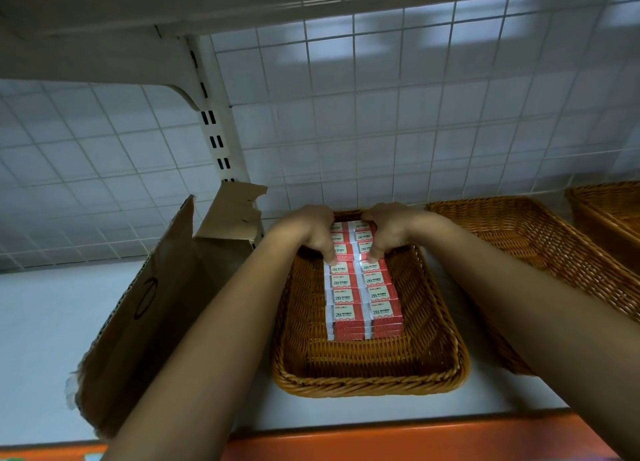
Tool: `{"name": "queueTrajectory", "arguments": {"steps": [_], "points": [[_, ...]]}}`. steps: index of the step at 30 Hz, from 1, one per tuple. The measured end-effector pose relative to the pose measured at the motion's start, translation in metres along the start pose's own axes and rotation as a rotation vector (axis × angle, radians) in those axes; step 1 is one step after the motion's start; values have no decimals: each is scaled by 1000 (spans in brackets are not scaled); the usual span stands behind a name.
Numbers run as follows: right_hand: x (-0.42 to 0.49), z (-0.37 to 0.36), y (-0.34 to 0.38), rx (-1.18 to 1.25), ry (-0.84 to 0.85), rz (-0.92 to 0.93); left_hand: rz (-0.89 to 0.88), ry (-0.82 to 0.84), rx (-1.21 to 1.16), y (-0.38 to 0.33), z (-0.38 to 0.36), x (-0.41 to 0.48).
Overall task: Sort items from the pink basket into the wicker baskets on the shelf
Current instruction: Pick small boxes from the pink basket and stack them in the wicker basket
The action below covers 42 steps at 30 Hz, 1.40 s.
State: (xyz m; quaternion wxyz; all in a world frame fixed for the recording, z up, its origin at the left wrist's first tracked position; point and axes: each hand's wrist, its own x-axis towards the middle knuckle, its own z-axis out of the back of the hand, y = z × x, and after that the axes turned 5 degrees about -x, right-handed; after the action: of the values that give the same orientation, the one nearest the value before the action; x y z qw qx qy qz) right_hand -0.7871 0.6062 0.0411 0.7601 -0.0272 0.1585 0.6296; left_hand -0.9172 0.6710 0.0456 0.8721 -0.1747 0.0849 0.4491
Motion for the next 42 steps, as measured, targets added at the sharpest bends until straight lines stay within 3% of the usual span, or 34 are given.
{"name": "queueTrajectory", "arguments": {"steps": [6,11,17,23,27,30,35,42], "points": [[-11,0,0,187,103,-30,13,-13,-200,2,1,-8],[-18,-4,0,428,-103,-60,133,-103,-533,5,-1,-14],[-18,-10,4,524,-114,-71,167,-132,-653,3,-6,-12],[-22,-9,6,518,-109,-59,150,-150,-579,3,-8,-13],[-26,-8,2,448,-24,-44,-3,-123,-241,3,-7,-18],[-26,-8,-1,282,50,-23,-69,-58,-124,3,-8,-18],[-24,-8,-3,149,-8,15,-24,54,-61,2,-4,-16],[-15,-6,2,102,-92,-6,-40,-14,-8,1,-7,-5]]}}
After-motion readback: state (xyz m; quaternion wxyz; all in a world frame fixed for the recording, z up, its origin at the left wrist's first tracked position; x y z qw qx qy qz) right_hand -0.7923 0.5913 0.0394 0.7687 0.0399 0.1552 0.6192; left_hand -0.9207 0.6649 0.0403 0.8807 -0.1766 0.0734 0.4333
